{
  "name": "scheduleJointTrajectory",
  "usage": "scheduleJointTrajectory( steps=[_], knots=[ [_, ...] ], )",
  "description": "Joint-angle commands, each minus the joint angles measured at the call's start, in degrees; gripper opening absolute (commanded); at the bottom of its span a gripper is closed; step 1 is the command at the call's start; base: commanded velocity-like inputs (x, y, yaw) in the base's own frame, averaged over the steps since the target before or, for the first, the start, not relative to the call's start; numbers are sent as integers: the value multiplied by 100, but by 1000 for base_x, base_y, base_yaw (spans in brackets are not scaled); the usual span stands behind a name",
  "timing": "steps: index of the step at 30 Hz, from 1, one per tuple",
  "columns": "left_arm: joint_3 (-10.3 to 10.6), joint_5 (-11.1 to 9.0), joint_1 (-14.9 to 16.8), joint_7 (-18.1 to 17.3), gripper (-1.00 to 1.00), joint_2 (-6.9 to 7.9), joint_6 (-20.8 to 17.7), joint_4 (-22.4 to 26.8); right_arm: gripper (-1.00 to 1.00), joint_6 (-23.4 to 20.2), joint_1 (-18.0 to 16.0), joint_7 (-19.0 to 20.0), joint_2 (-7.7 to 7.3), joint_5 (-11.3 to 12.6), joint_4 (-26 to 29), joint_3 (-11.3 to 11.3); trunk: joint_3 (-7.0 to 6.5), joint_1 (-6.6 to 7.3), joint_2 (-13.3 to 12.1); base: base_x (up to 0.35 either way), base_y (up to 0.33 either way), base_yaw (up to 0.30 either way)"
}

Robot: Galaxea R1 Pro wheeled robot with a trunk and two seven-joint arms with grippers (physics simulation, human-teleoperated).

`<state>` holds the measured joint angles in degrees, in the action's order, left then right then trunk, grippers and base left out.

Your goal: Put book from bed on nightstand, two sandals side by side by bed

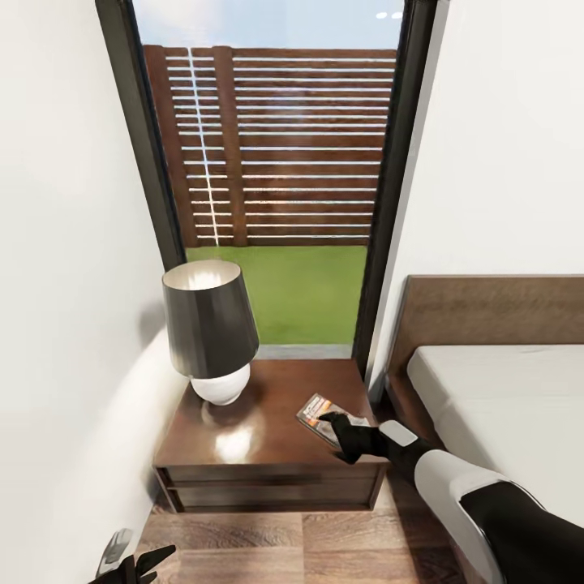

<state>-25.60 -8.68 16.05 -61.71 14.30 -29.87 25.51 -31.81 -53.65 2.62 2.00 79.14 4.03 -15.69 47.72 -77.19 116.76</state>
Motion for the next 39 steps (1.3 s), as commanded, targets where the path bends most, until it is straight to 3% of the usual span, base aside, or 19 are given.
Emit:
scheduleJointTrajectory(
  steps=[1,13,24,36,39],
  knots=[
    [-10,-13,3,-11,100,2,-48,-2,100,-10,-3,80,-38,7,-35,-51,-13,23,-39,0,0,0],
    [2,-3,3,7,100,-2,-43,0,100,-2,-3,832,-419,-45,-152,-98,-229,287,-521,0,0,0],
    [11,6,3,17,100,-7,-37,-1,100,-1,2,892,-462,-77,-157,-131,-426,529,-962,0,0,0],
    [25,11,3,312,100,-23,-10,-5,100,-9,61,920,-441,-671,-166,-136,-642,792,-1443,0,0,0],
    [38,48,3,354,100,-27,1,-14,100,-9,140,922,-447,-713,-166,-136,-696,858,-1563,0,0,0]
  ],
)
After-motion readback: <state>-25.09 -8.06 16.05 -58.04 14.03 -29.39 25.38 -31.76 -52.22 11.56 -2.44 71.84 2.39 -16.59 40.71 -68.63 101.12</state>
